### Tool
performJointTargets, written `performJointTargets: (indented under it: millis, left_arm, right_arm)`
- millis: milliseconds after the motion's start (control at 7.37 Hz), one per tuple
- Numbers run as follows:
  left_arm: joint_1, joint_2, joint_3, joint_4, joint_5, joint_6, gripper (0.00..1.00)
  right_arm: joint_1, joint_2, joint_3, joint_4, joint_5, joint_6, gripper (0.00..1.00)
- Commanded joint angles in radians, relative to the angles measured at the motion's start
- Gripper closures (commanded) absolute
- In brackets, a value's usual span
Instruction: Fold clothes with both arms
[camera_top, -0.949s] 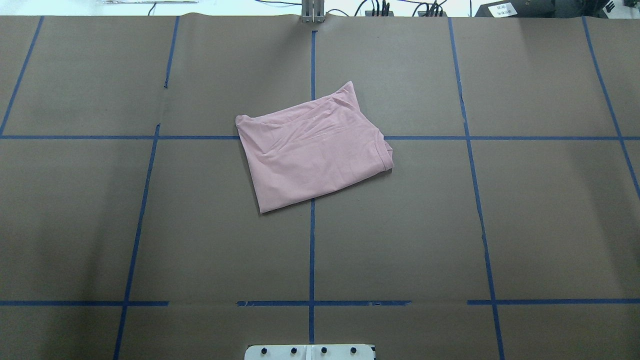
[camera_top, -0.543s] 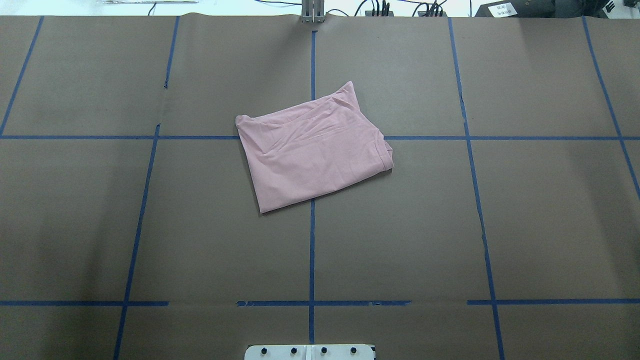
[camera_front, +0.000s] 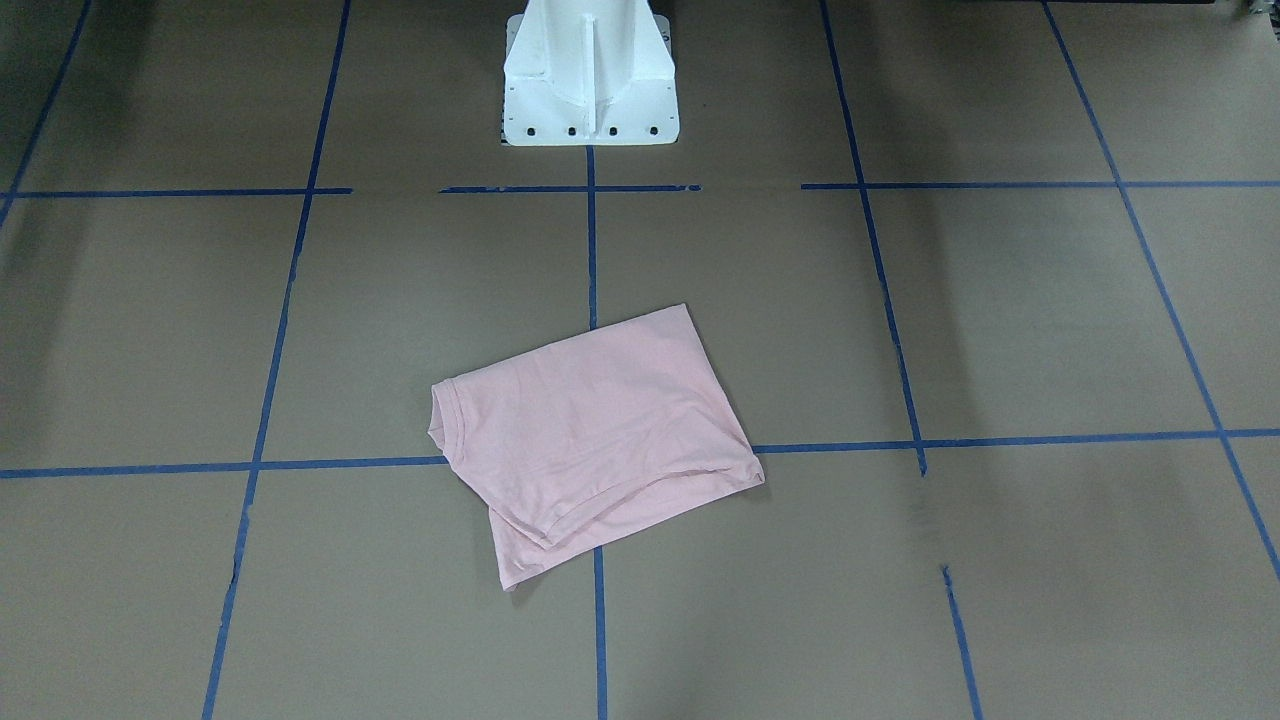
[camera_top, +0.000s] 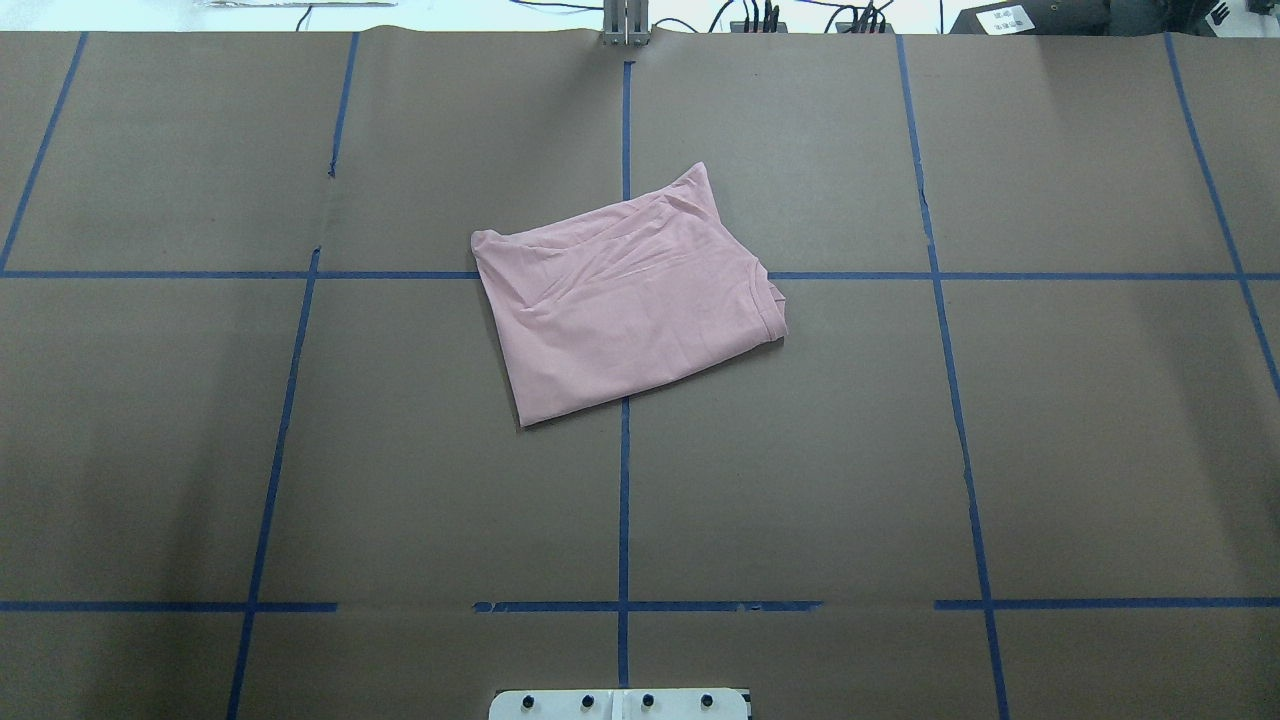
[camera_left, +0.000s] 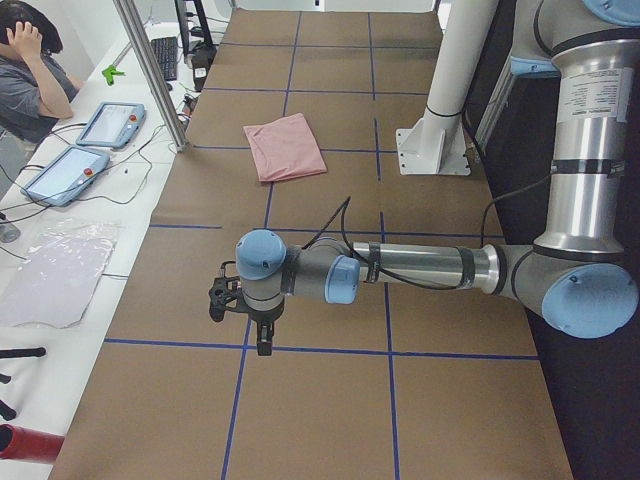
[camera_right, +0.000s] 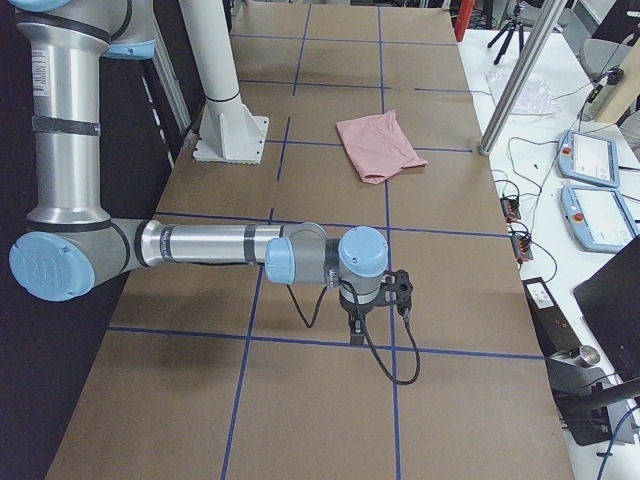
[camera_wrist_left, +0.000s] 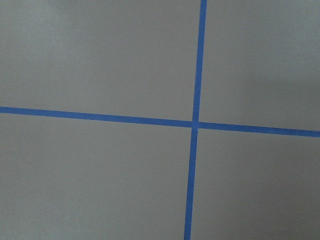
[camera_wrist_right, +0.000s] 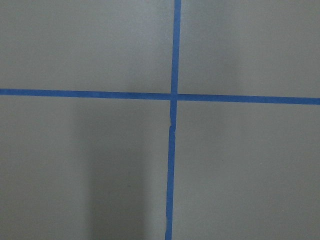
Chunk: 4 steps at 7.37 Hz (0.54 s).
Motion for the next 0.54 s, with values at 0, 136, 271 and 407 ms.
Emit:
performJointTargets:
  millis: [0, 136, 271, 407]
  left_arm:
    - [-0.001, 0.0, -0.003, 0.0, -0.003, 0.037, 0.0]
    - [-0.001, 0.0, -0.002, 0.0, -0.002, 0.069, 0.0]
    - [-0.001, 0.002, -0.003, 0.0, 0.0, 0.074, 0.0]
    - [0.0, 0.002, -0.003, 0.003, 0.0, 0.074, 0.0]
  right_arm:
    - [-0.003, 0.008, -0.001, 0.0, -0.002, 0.0, 0.0]
    - [-0.004, 0.014, -0.003, 0.0, -0.007, -0.003, 0.0]
    - [-0.004, 0.017, -0.001, 0.002, -0.008, 0.015, 0.0]
    - [-0.004, 0.023, 0.0, 0.0, -0.022, 0.022, 0.0]
